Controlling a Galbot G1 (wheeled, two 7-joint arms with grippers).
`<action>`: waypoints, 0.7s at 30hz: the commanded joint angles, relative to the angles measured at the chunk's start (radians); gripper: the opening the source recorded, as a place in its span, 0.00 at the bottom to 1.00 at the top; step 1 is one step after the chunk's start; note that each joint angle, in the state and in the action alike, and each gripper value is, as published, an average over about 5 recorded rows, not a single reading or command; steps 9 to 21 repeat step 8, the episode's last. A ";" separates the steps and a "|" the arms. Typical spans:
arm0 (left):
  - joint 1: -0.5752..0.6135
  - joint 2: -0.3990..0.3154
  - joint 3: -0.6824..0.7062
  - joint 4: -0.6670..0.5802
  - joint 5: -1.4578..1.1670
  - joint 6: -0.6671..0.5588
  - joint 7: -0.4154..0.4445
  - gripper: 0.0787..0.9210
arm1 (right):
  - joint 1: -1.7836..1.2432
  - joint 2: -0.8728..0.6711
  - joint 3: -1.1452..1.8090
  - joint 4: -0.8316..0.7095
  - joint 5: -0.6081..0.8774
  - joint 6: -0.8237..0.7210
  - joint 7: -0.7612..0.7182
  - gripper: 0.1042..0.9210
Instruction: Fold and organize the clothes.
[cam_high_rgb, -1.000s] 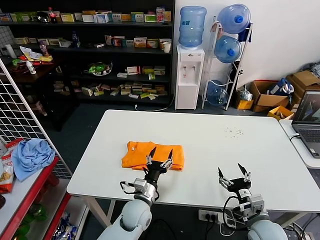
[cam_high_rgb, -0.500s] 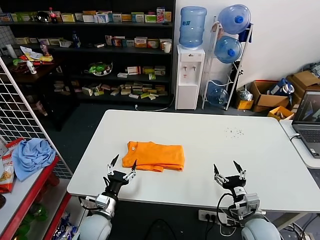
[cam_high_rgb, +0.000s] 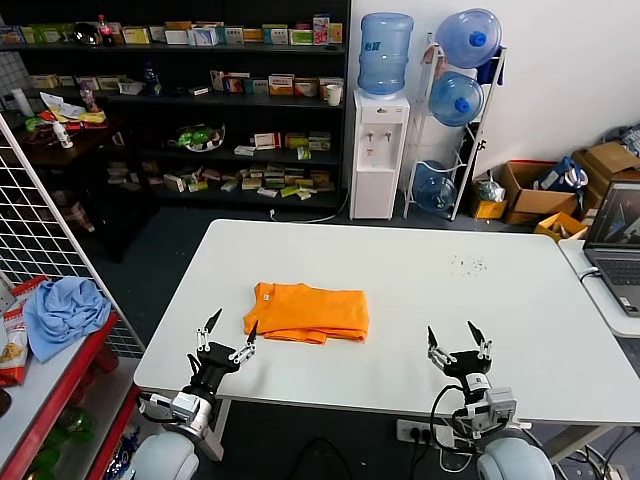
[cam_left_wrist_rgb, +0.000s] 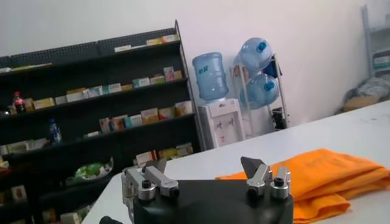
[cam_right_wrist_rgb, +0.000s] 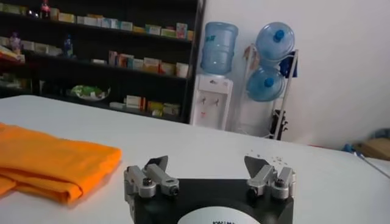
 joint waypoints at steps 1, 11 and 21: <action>0.020 0.021 -0.010 -0.025 0.004 0.012 0.005 0.88 | -0.005 0.033 0.000 -0.009 -0.045 0.029 0.007 0.88; 0.025 0.026 0.002 -0.040 0.008 0.014 0.002 0.88 | -0.018 0.032 0.005 0.006 -0.071 0.025 -0.001 0.88; 0.025 0.026 0.002 -0.040 0.008 0.014 0.002 0.88 | -0.018 0.032 0.005 0.006 -0.071 0.025 -0.001 0.88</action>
